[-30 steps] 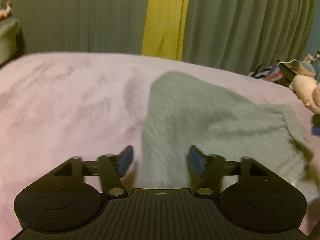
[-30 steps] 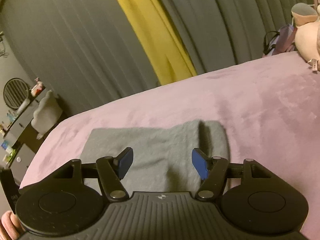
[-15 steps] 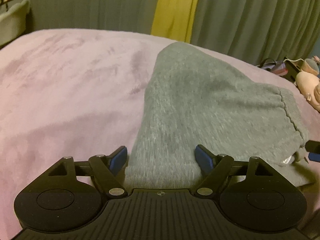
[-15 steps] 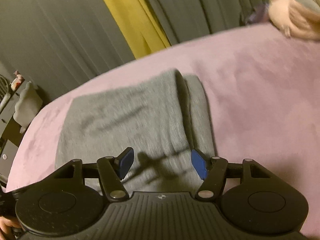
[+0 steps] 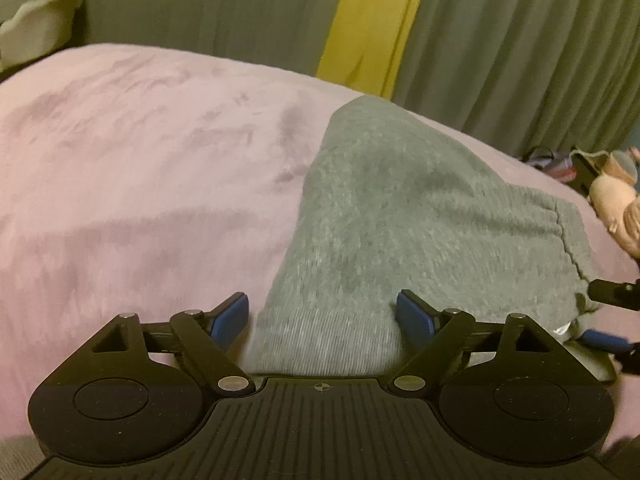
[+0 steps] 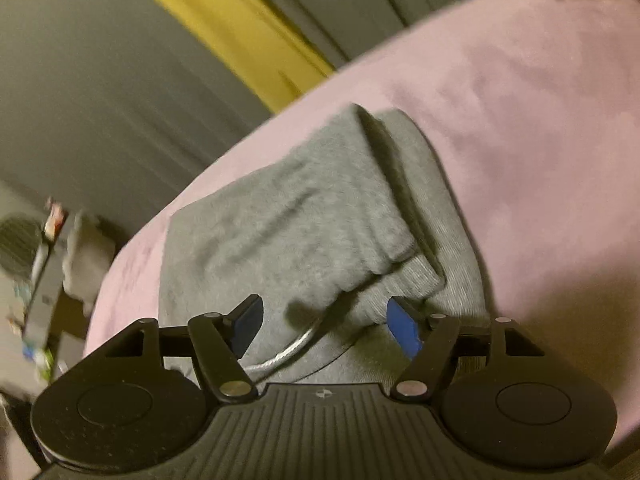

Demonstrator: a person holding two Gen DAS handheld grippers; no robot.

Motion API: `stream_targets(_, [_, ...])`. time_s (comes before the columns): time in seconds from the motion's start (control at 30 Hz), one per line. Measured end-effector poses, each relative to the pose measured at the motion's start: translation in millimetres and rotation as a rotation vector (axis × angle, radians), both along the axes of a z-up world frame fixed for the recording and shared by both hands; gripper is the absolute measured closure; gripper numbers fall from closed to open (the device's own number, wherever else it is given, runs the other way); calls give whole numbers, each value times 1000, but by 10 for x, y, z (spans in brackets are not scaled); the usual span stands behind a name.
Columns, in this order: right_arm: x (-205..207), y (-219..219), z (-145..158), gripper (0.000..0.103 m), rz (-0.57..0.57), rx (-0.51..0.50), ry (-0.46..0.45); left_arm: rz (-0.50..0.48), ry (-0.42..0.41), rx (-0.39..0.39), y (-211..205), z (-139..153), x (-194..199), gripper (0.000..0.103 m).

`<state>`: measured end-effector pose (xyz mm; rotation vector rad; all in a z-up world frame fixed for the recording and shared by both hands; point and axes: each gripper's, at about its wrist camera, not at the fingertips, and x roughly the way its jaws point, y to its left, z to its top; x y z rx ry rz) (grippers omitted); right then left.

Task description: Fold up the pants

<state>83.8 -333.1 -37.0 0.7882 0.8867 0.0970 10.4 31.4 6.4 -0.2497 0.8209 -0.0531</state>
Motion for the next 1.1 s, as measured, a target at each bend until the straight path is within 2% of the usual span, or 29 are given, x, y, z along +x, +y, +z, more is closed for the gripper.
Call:
stream_targets(0.17, [-15,-107,-142,33,-92,136,11,23,-20,4,-7,-21,-16,13])
stream_targets(0.27, [-38,-99,-108,34,-99,139,11,28,-17,-4,4,-36,-16,13])
stream_targets(0.37, [-67,-102,-17,34,-88,167,-29,40,-7,-23,34,-52,-7,11])
stream_targets(0.53, [-33,-81,-97,26,-87,103,55,42,-8,-12,19,-56,-13,11])
stream_targets(0.57, [-50,-65,-117,26,-86,83,75,41,-9,-6,11,-53,-16,11])
stream_targets(0.63, [-103,2,-91,26,-32,20,56,39,-14,10,-6,-47,-29,10])
stream_targets(0.77, [-254,226,27,21,117,-198,16,35,-24,40,-50,-24,-60,10])
stream_targets(0.87, [-405,366,80,16,187,-370,-30,31,-24,55,-77,-7,-102,10])
stream_targets(0.97, [-552,512,83,8,252,-530,-71,17,-20,63,-120,13,-165,10])
stream_targets(1.03, [-658,614,99,5,272,-594,-102,2,-13,73,-162,22,-211,10])
stream_targets(1.1, [-720,672,93,4,295,-598,-125,-23,-16,96,-234,35,-273,10])
